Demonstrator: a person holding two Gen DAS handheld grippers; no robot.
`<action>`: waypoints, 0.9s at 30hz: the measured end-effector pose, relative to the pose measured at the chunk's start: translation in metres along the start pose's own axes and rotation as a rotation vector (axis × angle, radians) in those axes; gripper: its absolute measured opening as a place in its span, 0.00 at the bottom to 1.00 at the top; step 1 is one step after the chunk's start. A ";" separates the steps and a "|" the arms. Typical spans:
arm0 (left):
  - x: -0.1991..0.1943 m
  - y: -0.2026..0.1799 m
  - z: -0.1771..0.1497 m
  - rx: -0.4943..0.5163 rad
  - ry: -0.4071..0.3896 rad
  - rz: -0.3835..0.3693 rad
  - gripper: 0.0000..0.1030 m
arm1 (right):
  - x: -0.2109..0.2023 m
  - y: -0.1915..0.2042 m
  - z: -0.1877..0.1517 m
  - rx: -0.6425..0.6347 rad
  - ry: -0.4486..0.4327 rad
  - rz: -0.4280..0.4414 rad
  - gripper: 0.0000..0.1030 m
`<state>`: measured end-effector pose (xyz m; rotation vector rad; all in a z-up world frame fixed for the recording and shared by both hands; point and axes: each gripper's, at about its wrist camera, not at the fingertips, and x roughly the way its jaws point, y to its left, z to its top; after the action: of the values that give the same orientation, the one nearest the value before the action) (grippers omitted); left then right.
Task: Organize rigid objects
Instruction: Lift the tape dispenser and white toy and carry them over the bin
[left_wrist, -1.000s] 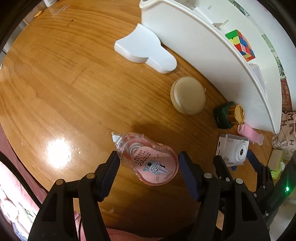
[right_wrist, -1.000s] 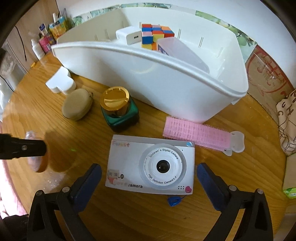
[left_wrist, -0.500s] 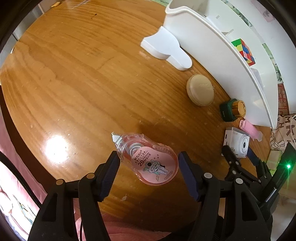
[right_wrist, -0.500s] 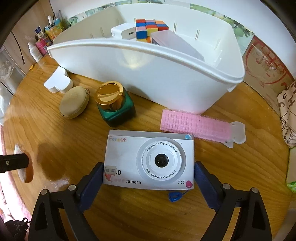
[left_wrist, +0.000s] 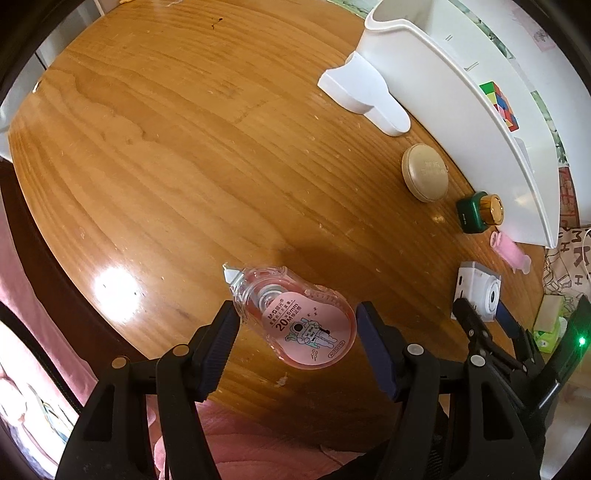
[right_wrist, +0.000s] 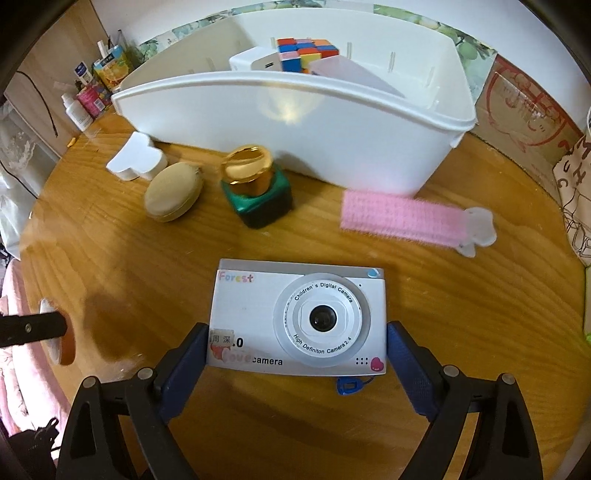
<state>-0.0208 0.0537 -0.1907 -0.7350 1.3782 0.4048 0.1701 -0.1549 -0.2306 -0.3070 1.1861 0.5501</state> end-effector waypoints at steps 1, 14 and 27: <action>-0.002 0.003 0.000 0.007 -0.001 0.002 0.66 | -0.001 0.002 0.000 -0.003 -0.002 0.005 0.90; -0.026 0.013 0.047 0.126 0.033 0.050 0.66 | -0.016 0.035 0.004 0.015 -0.093 0.049 0.90; -0.063 0.022 0.113 0.233 0.013 0.091 0.66 | -0.041 0.076 0.023 -0.040 -0.206 0.106 0.90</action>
<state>0.0368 0.1565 -0.1321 -0.4862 1.4458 0.3044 0.1353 -0.0904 -0.1802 -0.2165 0.9967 0.6827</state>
